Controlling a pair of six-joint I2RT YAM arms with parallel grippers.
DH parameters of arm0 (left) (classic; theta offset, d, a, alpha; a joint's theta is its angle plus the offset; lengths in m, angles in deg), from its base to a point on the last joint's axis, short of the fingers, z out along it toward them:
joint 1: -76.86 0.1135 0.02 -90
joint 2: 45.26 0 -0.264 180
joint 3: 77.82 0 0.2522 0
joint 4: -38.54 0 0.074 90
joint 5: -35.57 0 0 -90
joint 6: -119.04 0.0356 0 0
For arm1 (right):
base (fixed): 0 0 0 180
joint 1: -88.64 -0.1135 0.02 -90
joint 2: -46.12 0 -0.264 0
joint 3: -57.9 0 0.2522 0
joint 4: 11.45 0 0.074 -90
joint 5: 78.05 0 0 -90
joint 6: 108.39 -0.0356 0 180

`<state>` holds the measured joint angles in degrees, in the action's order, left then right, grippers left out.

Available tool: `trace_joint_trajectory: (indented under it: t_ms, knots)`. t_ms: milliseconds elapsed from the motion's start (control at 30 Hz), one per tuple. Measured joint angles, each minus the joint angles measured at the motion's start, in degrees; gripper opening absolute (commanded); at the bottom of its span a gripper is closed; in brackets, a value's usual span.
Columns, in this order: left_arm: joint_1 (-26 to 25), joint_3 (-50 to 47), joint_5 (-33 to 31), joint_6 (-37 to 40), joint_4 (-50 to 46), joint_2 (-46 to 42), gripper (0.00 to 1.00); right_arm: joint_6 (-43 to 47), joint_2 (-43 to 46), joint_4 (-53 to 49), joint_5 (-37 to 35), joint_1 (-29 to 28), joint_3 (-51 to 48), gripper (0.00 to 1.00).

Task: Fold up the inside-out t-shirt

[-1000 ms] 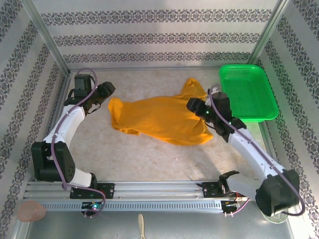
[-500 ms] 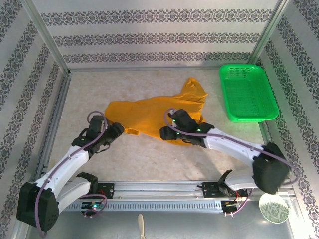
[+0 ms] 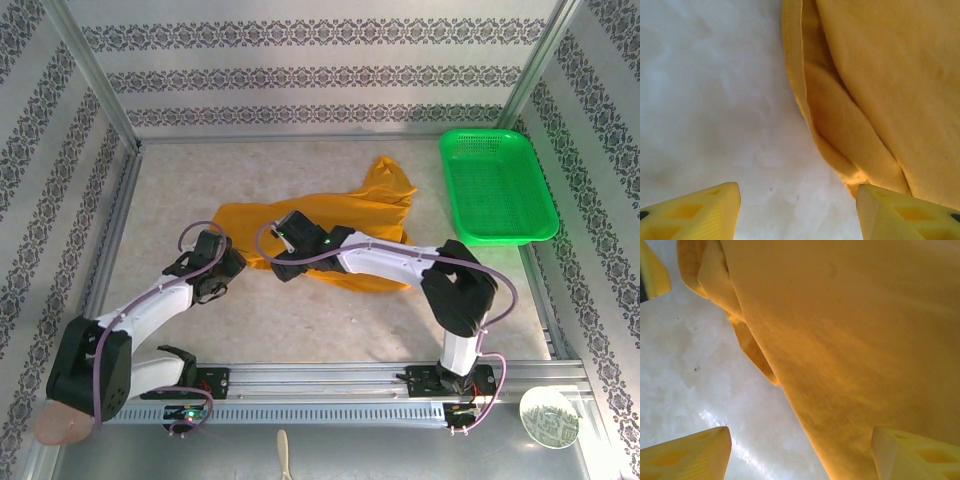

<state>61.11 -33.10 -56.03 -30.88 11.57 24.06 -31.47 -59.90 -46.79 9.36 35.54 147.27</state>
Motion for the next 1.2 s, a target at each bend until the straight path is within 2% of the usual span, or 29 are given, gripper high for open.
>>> trace_joint_trajectory:
  t_ms: [167, 233, 300, 333, 433, 533, 633, 800, 1000, 1200]
  knots:
    - [2.45, 2.40, 0.11, 0.02, 2.89, 6.36, 0.61, 2.36, -7.26, -1.92, -3.48, -0.68, 6.38, 0.74]
    - [3.08, 3.80, 0.33, 0.11, 3.74, 9.07, 0.52, 2.86, -9.66, -2.36, -4.98, -0.70, 7.96, 0.73]
    - [3.48, 4.85, 0.76, 0.39, 4.87, 11.28, 0.45, 3.19, -11.63, -2.69, -6.86, -0.68, 8.92, 0.66]
    - [3.58, 5.18, 0.94, 0.50, 5.38, 12.15, 0.38, 3.43, -12.35, -2.82, -7.93, -0.68, 9.11, 0.55]
    - [4.15, 5.84, 1.46, 0.96, 6.45, 14.16, 0.16, 3.41, -13.40, -3.58, -11.06, -0.61, 9.16, 0.00]
    - [4.61, 6.86, 1.99, 1.97, 6.29, 15.02, 0.00, 2.95, -12.76, -3.54, -13.03, 0.13, 8.79, 0.00]
    - [4.66, 9.40, 2.08, 4.00, 4.94, 13.68, 0.00, 2.99, -8.68, -3.32, -13.60, 1.55, 6.01, 0.00]
    - [5.33, 16.83, 3.56, 9.01, 1.33, 5.60, 0.00, 2.67, 5.20, -3.45, -12.48, 6.34, 3.10, 0.00]
    - [7.23, 29.27, 11.87, 15.72, -0.22, -2.05, 0.00, 1.25, 23.74, -3.21, -8.35, 13.31, 2.84, 0.00]
    - [7.63, 36.94, 22.56, 17.75, -1.51, -3.63, 0.00, 0.17, 34.71, -6.05, -3.67, 15.13, 0.66, 0.00]
